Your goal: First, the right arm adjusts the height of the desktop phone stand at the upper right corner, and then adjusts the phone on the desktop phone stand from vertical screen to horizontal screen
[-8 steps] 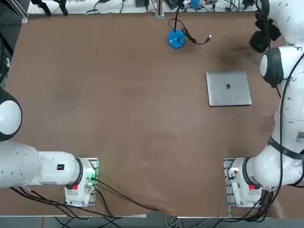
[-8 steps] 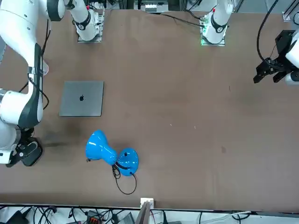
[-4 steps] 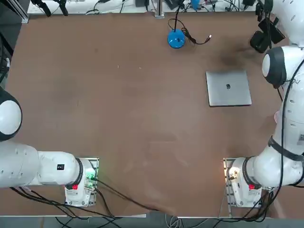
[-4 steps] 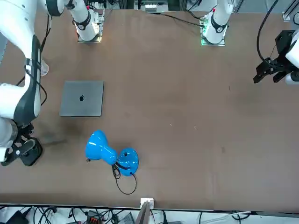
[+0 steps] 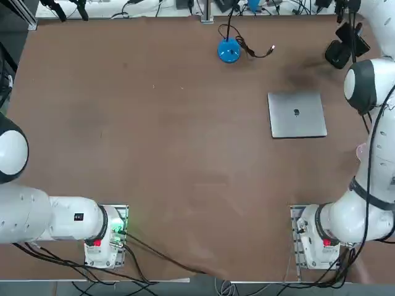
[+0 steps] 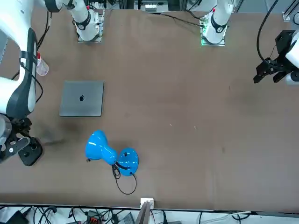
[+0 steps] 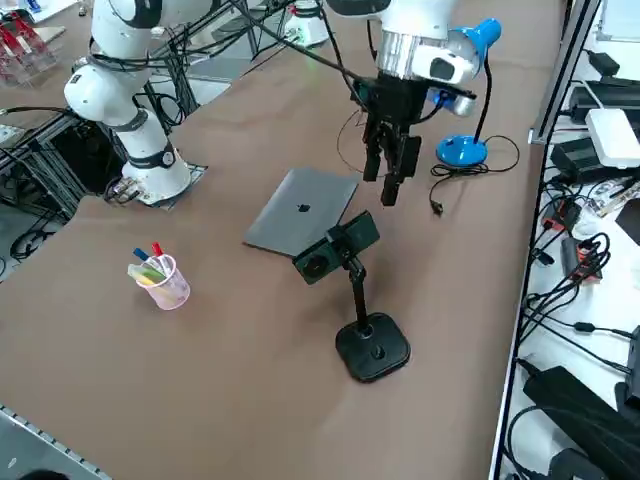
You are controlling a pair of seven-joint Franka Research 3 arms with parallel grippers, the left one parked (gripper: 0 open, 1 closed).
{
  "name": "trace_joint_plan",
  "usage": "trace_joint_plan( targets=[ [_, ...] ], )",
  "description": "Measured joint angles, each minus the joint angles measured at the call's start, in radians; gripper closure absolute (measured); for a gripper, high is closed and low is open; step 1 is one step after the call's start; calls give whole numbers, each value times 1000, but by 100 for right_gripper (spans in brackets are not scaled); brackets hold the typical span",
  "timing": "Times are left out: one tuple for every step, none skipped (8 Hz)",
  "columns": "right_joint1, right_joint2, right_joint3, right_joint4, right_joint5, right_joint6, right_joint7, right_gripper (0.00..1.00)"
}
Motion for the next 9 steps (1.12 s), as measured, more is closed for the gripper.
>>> trace_joint_plan(
  targets=[
    [-1, -21, 0, 1, 35, -21, 28, 0],
    [-2, -48, 0, 2, 86, -44, 77, 0],
    [-2, -81, 0, 2, 148, -71, 137, 0],
    [-1, -115, 0, 3, 201, -108, 196, 0],
    [0, -147, 1, 3, 231, -146, 238, 0],
    [4, -179, 5, 3, 240, -185, 268, 0],
    [15, -212, 8, -2, 240, -213, 298, 0],
    [29, -252, 10, -24, 239, -223, 331, 0],
    [37, -304, 16, -74, 239, -223, 362, 0]
  ],
)
